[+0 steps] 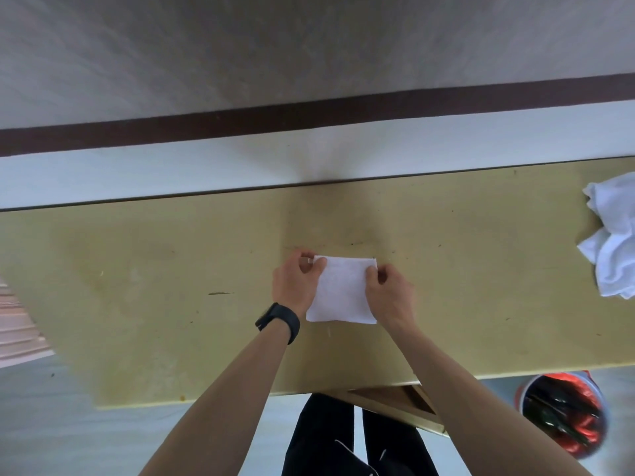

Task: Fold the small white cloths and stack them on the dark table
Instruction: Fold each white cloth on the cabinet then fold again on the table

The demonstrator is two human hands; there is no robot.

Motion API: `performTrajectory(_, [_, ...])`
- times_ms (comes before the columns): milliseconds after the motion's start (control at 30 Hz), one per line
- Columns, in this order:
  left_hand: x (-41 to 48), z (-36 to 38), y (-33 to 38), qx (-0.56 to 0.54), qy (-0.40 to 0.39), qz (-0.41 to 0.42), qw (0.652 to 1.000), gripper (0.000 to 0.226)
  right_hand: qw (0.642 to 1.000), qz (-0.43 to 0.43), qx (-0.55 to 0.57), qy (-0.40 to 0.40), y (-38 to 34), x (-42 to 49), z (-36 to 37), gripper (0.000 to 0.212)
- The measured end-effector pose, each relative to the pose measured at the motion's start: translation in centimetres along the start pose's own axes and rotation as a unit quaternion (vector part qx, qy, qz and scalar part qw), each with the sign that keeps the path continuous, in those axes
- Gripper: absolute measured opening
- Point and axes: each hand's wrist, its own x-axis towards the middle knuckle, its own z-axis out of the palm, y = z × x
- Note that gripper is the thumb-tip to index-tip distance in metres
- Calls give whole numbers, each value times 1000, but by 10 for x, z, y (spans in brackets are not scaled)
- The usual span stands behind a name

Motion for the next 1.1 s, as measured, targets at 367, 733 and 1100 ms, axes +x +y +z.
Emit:
performTrajectory(367, [6, 1, -4, 56, 15, 36, 998, 16, 998, -14, -62, 15, -6, 2, 4, 25])
performTrajectory(733, [-21, 12, -47, 354, 52, 368, 858, 43, 927, -290, -189, 143, 34, -34, 18, 30])
performTrajectory(1100, [-23, 11, -73, 410, -54, 305, 858, 66, 894, -331, -301, -3, 72, -14, 18, 60])
